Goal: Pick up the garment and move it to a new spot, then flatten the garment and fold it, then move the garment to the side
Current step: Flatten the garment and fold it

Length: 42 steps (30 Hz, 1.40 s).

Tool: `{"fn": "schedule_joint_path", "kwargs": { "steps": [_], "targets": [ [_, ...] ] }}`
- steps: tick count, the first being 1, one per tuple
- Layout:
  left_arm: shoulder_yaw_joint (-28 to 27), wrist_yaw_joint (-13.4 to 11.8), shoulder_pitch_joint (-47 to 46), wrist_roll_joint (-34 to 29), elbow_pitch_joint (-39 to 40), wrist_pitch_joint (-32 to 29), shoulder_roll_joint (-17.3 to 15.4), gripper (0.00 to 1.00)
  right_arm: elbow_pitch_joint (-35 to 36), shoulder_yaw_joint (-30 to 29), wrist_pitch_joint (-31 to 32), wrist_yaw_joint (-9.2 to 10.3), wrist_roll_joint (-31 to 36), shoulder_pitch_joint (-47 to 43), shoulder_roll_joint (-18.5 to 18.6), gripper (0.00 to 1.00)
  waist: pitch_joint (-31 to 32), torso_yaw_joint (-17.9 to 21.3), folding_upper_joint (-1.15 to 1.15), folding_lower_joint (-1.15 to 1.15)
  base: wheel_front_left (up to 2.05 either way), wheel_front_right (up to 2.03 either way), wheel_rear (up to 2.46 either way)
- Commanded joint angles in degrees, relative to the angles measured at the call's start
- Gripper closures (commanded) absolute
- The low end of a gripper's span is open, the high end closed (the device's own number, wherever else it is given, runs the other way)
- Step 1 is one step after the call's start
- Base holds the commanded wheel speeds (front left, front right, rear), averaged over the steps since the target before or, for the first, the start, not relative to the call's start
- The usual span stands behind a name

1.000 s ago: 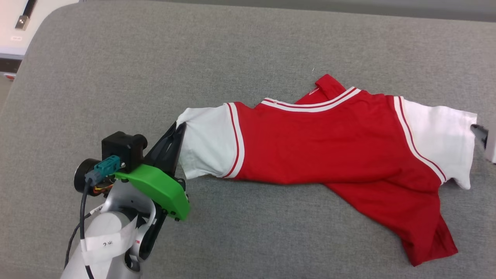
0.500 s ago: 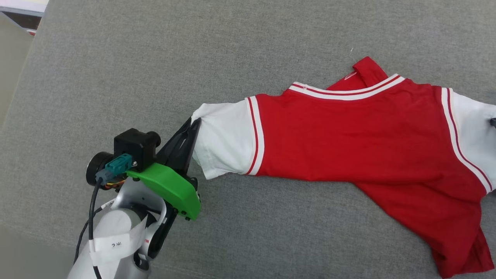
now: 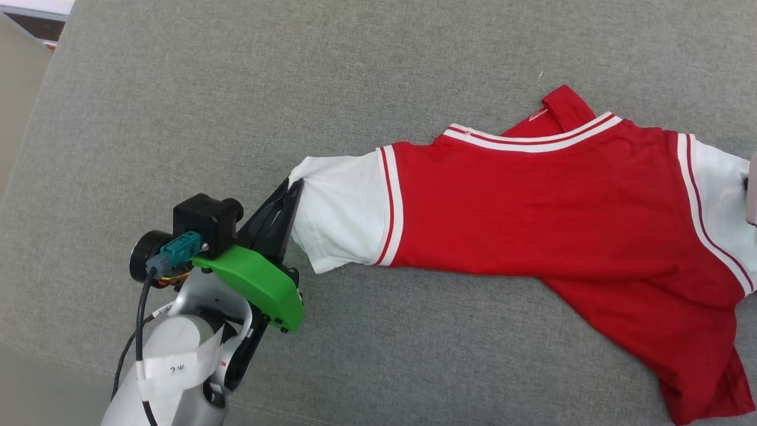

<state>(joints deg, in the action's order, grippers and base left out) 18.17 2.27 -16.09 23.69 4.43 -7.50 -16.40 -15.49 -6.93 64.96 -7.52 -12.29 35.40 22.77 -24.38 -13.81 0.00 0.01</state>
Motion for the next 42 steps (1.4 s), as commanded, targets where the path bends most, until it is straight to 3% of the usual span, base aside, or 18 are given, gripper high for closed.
{"fn": "schedule_joint_path", "kwargs": {
  "steps": [1, 14, 23, 29, 32, 42],
  "targets": [
    [-0.2, -0.4, -0.7, 0.0, -0.2, 0.6, -0.3, 1.0, -1.7, 0.6, -0.5, 0.03, -0.4, -2.8, -0.6, 1.0, 0.7, 0.3, 0.0, -0.01, 0.0, 0.0, 0.0],
    [-2.7, -1.6, -0.3, 0.3, -2.2, 1.8, -2.7, 1.0, -0.8, 1.3, -17.0, 0.03, -3.5, -2.3, 1.6, 1.0, 10.1, 4.3, 0.0, -0.01, 0.0, 0.0, 0.0],
    [-6.8, -3.3, -0.7, 0.1, 0.6, 3.1, -6.0, 1.0, 4.1, 3.1, -27.4, 0.03, -7.4, -1.9, 3.6, 1.0, 17.8, 7.6, 0.0, -0.01, 0.0, 0.0, 0.0],
    [-9.7, -3.9, -1.4, 0.2, 3.5, 3.1, -8.8, 1.0, 6.9, 4.4, -32.6, 0.03, -9.3, -1.8, 5.4, 1.0, 21.5, 9.0, 0.0, -0.01, 0.0, 0.0, 0.0],
    [-11.9, -3.8, -2.0, 3.0, 5.7, 3.6, -8.6, 1.0, 8.3, 4.7, -34.7, 0.03, -9.9, -1.5, 5.7, 1.0, 22.9, 9.6, 0.0, -0.01, 0.0, 0.0, 0.0],
    [-17.6, -3.8, -4.2, 3.8, 11.2, 4.0, -13.4, 1.0, 13.1, 2.6, -40.2, 0.03, -11.6, 0.2, 5.0, 1.0, 25.4, 11.2, 0.0, -0.01, 0.0, 0.0, 0.0]
  ]
}}
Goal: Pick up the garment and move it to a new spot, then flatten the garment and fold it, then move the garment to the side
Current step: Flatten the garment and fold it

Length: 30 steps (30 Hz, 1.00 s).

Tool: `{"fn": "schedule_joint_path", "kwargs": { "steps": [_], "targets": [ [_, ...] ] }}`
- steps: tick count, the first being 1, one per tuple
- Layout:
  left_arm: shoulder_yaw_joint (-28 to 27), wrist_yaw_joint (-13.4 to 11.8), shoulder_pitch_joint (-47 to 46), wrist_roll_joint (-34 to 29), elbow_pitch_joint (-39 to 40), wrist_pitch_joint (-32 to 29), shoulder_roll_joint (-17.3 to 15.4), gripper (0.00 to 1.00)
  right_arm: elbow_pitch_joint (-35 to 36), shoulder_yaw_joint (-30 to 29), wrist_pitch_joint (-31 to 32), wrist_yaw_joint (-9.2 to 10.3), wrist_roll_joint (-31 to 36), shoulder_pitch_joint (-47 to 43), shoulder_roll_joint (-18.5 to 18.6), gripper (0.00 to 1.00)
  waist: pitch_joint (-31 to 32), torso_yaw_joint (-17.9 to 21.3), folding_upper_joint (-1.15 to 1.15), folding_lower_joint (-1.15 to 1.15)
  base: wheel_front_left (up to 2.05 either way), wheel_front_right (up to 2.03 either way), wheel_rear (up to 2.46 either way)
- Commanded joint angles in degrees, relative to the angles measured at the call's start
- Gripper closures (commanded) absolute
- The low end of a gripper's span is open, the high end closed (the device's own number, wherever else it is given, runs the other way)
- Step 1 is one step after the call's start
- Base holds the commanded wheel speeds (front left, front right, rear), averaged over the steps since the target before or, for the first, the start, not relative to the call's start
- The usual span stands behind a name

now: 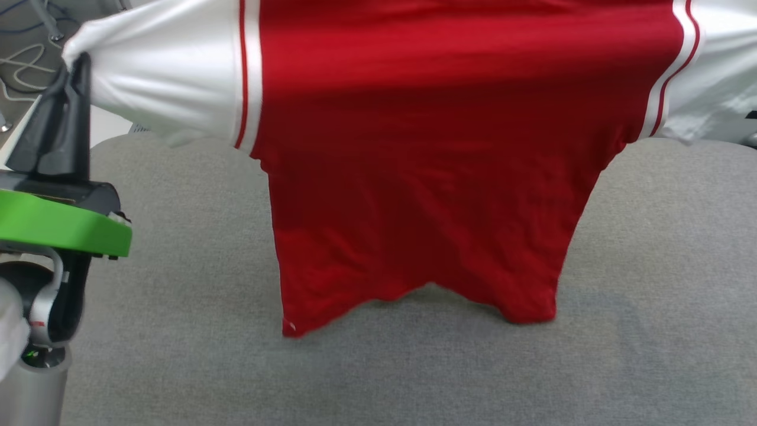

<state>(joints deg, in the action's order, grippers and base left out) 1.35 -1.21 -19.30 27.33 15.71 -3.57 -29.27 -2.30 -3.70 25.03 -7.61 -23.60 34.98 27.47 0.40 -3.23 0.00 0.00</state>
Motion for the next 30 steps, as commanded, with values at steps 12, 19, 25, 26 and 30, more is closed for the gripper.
{"fn": "schedule_joint_path", "kwargs": {
  "steps": [12, 19, 25, 26, 30],
  "targets": [
    [-3.8, 1.2, -4.6, 6.6, 1.4, -2.7, -2.1, 1.0, 2.6, -0.5, -0.6, 0.12, -0.2, 3.8, 0.8, 1.0, -2.9, 2.4, 0.0, 0.0, 0.0, 0.0, 0.0],
    [-2.6, 3.9, -12.4, 7.1, -3.6, -3.1, -4.2, 1.0, -0.1, -0.5, -2.4, 0.12, 0.9, 10.4, 2.1, 1.0, -9.4, 2.5, 0.0, 0.0, 0.0, 0.0, 0.0],
    [1.5, 6.3, -23.6, 6.6, -9.9, -2.4, -4.3, 1.0, -3.2, 1.4, -3.2, 0.12, 3.2, 19.0, 3.8, 1.0, -17.5, 2.1, 0.0, 0.0, 0.0, 0.0, 0.0],
    [2.3, 6.6, -25.9, 6.1, -11.1, -1.9, -4.3, 1.0, -3.9, 1.7, -3.5, 0.12, 3.5, 21.1, 3.6, 1.0, -19.0, 2.2, 0.0, 0.0, 0.0, 0.0, 0.0],
    [4.2, 7.5, -35.5, 5.6, -16.9, -0.3, -3.8, 1.0, -7.5, 3.1, -5.2, 0.12, 6.0, 29.8, 3.2, 1.0, -24.7, 2.6, 0.0, 0.0, 0.0, 0.0, 0.0]
  ]
}}
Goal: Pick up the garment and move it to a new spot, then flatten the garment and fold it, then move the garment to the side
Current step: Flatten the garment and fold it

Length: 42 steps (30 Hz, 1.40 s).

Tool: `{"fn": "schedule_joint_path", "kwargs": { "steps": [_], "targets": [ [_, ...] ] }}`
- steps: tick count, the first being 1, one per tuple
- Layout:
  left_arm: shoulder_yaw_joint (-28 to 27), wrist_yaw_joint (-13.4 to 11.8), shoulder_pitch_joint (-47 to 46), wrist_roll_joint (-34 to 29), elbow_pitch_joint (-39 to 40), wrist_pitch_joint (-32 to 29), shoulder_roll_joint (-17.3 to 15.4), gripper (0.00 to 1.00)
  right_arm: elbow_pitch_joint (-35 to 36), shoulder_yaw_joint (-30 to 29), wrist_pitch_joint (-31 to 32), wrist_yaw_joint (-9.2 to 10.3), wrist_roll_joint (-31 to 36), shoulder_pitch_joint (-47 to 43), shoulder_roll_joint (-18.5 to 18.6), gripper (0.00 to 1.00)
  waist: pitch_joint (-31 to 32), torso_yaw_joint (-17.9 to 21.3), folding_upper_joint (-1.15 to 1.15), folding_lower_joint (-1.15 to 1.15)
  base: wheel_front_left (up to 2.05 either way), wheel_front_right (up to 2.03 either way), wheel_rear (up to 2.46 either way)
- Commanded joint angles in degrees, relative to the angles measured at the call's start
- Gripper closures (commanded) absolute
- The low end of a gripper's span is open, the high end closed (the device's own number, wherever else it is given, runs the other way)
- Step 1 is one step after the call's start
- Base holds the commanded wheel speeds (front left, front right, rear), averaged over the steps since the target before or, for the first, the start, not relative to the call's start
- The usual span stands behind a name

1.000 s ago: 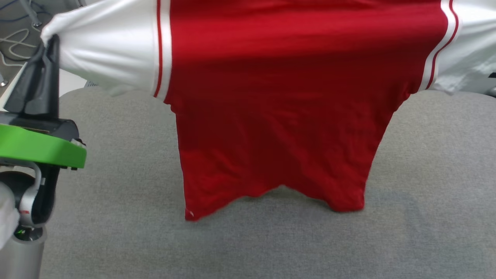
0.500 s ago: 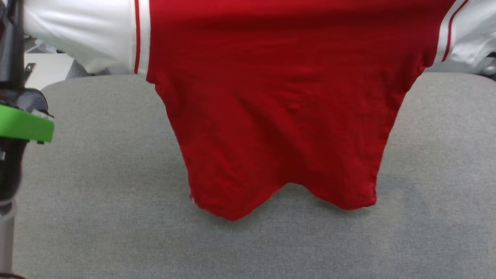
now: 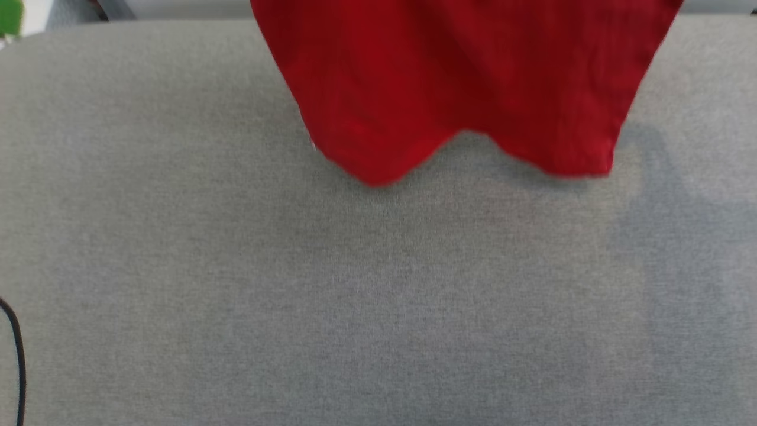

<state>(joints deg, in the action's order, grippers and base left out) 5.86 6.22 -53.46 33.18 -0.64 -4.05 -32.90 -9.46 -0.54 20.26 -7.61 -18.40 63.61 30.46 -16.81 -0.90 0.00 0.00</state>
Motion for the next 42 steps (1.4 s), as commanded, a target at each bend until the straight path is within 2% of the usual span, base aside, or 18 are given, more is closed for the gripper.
{"fn": "schedule_joint_path", "kwargs": {
  "steps": [1, 14, 18, 22, 24, 29, 36, 42],
  "targets": [
    [0.2, 0.2, -3.6, 0.0, -2.2, 0.3, 0.1, 1.0, -1.2, 0.3, -1.2, 0.12, 1.8, 3.1, 0.5, 1.0, -8.6, 0.2, 0.0, 0.0, 0.0, 0.0, 0.0],
    [5.3, 1.2, -34.9, 0.1, -23.6, 8.4, 2.2, 1.0, -18.5, 0.6, -10.6, 0.12, 11.1, 29.7, -3.8, 1.0, -21.3, 0.3, 0.0, 0.0, 0.0, 0.0, 0.0],
    [7.4, 1.2, -39.8, 0.4, -29.8, 12.1, 2.2, 1.0, -23.8, 0.5, -14.8, 0.12, 15.0, 34.3, -5.3, 1.0, -23.1, 0.3, 0.0, 0.0, 0.0, 0.0, 0.0],
    [9.8, 1.2, -41.9, 3.2, -35.0, 14.0, 3.0, 1.0, -28.4, -0.7, -18.8, 0.12, 17.1, 36.8, -6.6, 1.0, -24.2, -0.2, 0.0, 0.0, 0.0, 0.0, 0.0],
    [13.1, 1.3, -40.9, 5.2, -37.3, 16.5, 3.4, 1.0, -32.7, -1.0, -21.8, 0.12, 18.5, 36.5, -7.8, 1.0, -24.3, -0.8, 0.0, 0.0, 0.0, 0.0, 0.0],
    [16.9, 1.3, -35.9, 8.9, -37.8, 18.2, 4.0, 1.0, -36.2, 0.3, -24.3, 0.12, 18.5, 32.6, -8.7, 1.0, -22.6, -1.3, 0.0, 0.0, 0.0, 0.0, 0.0],
    [19.1, 1.3, -25.0, 13.1, -36.0, 19.0, 4.7, 1.0, -38.8, 2.4, -26.6, 0.12, 16.4, 24.6, -8.7, 1.0, -18.3, -1.4, 0.0, 0.0, 0.0, 0.0, 0.0],
    [20.5, 1.3, -13.9, 15.6, -34.6, 19.0, 5.9, 1.0, -40.0, 6.6, -25.8, 0.12, 11.9, 16.0, -8.3, 1.0, -12.8, -1.0, 0.0, 0.0, 0.0, 0.0, 0.0]
  ]
}}
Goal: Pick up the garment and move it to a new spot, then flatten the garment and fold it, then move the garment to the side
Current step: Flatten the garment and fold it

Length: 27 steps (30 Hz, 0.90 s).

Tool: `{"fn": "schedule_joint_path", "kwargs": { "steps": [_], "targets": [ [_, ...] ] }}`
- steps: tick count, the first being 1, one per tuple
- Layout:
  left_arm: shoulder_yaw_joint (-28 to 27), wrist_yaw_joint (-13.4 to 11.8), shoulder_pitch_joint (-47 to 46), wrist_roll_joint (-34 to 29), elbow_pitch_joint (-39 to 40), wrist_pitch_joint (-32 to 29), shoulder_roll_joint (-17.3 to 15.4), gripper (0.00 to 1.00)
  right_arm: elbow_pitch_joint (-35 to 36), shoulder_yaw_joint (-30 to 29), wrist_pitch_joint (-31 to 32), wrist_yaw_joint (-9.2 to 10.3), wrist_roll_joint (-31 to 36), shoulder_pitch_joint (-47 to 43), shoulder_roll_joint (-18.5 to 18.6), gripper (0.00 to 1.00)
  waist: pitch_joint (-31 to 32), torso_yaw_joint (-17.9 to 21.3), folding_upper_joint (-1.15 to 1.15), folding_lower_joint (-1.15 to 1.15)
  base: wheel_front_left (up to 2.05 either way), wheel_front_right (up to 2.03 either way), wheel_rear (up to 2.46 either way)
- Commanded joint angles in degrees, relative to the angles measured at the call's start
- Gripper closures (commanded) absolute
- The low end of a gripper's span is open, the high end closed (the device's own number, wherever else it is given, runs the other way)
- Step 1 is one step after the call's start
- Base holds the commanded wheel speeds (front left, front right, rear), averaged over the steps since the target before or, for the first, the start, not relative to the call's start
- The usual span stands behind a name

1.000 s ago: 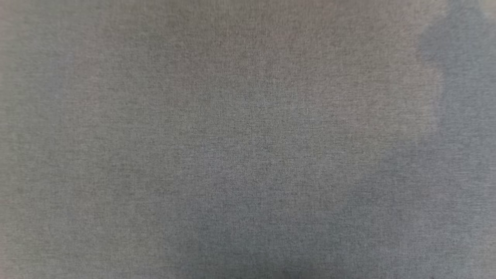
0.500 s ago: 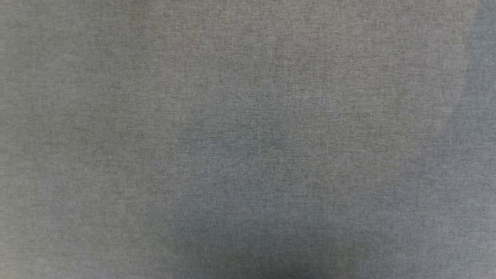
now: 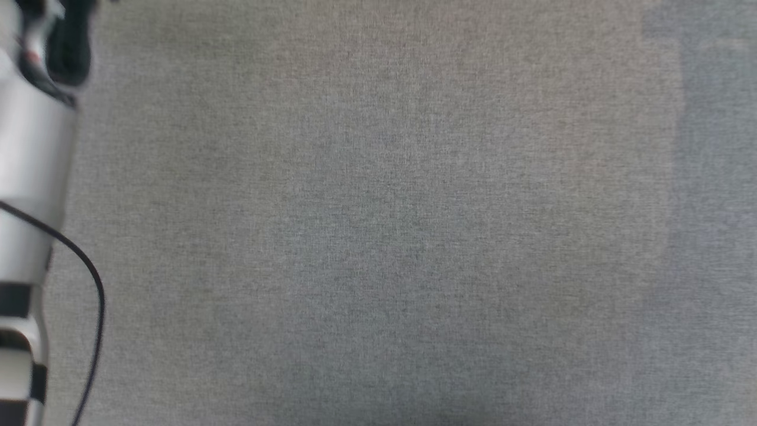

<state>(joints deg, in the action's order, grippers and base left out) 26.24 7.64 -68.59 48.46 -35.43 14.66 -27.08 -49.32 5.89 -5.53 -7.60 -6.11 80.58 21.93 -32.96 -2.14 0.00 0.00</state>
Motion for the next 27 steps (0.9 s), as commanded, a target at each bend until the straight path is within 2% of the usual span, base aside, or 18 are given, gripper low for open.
{"fn": "schedule_joint_path", "kwargs": {
  "steps": [1, 8, 15, 22, 27],
  "targets": [
    [0.3, -0.2, 3.3, 1.1, 0.3, 0.3, 0.4, 1.0, -0.2, 1.0, 0.3, 0.11, -1.3, -2.7, 0.6, 1.0, 4.5, 0.3, 0.0, 0.0, 0.0, 0.0, 0.0],
    [3.2, -0.2, 17.7, 4.3, 0.5, 0.3, 1.0, 1.0, 1.3, 6.4, 3.1, 0.11, -8.3, -15.9, 1.0, 1.0, 12.8, 0.8, 0.0, 0.0, 0.0, 0.0, 0.0],
    [5.8, -0.2, 31.8, 7.1, 0.6, 0.2, 0.7, 1.0, 8.5, 8.2, 5.8, 0.11, -15.2, -31.2, 1.4, 1.0, 19.9, 1.7, 0.0, 0.0, 0.0, 0.0, 0.0],
    [4.7, -1.0, 40.8, 8.1, 0.5, 0.3, 0.6, 1.0, 16.7, 4.8, 7.4, 0.11, -17.4, -44.9, 1.5, 1.0, 24.6, 2.1, 0.0, 0.0, 0.0, 0.0, 0.0],
    [0.5, -2.1, 45.9, 7.1, 3.0, 0.3, 1.6, 1.0, 21.6, 0.8, 8.1, 0.11, -16.2, -53.6, 1.4, 1.0, 25.9, 1.9, 0.0, 0.0, 0.0, 0.0, 0.0]
  ]
}}
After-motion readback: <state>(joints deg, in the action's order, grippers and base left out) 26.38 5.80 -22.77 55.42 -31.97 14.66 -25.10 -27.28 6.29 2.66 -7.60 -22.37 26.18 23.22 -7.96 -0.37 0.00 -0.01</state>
